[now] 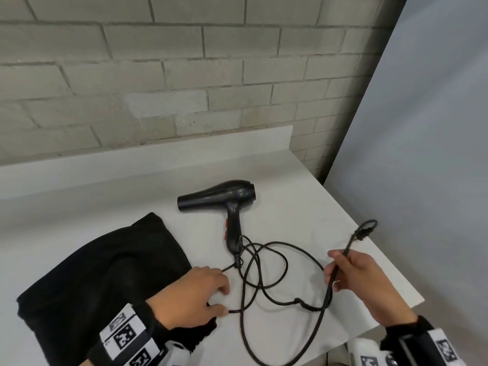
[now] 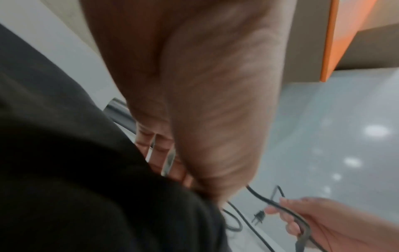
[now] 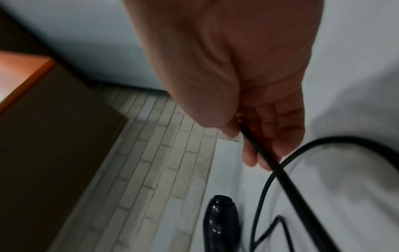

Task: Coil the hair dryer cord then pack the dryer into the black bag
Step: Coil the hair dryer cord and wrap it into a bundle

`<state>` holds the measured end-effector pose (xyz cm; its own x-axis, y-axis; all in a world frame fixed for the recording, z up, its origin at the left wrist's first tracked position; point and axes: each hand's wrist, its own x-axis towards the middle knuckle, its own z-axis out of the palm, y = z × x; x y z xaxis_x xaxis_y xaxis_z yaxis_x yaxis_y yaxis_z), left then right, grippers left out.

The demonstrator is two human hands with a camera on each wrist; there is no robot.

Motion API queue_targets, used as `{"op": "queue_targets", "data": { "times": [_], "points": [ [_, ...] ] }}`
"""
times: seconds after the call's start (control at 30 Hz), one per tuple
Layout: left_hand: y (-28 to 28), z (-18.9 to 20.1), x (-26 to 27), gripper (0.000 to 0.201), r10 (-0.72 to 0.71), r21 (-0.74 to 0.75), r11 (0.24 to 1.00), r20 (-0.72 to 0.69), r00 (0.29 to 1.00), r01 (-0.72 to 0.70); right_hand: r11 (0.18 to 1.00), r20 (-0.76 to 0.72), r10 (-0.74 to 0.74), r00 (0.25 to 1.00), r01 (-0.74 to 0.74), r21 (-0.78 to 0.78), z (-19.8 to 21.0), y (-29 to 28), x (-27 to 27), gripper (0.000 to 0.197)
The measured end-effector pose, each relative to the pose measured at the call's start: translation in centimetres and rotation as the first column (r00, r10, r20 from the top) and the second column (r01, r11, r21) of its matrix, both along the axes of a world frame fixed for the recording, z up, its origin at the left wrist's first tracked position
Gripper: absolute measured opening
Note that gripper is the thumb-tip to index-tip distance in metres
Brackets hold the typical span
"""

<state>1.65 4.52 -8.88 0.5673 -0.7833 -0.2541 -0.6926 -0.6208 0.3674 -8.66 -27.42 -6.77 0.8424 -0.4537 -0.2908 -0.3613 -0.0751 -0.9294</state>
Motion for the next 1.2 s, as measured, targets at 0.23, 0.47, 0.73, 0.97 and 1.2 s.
{"op": "queue_targets", "data": {
  "times": [0.23,0.47,0.73,0.97,1.2],
  "points": [
    [-1.1,0.6,-0.6,0.021,-0.16,0.175,0.974,0.095,0.983,0.142,0.821,-0.108,0.25,0.962,-0.269,-0.504,0.3,1.2,2.8,0.023],
    [0.1,1.5,-1.0,0.013,-0.202,0.047,0.979,0.084,0.976,0.199,0.696,-0.187,0.4,0.897,-0.43,-0.575,1.6,3.0,7.5,0.018],
    [3.0,9.0,-0.2,0.017,0.056,-0.506,0.862,0.026,0.998,-0.035,0.641,0.069,0.523,0.85,-0.339,-0.689,6.4,7.7,6.2,0.034],
    [3.4,14.1,1.1,0.024,0.375,-0.879,0.407,-0.086,0.923,-0.248,0.493,-0.039,0.72,0.693,-0.549,-0.675,6.7,12.2,4.0,0.064],
    [4.7,18.1,1.0,0.028,0.273,-0.909,-0.003,-0.402,0.874,-0.418,0.493,-0.151,0.717,0.681,-0.647,-0.582,3.2,14.3,4.4,0.043]
  ]
}}
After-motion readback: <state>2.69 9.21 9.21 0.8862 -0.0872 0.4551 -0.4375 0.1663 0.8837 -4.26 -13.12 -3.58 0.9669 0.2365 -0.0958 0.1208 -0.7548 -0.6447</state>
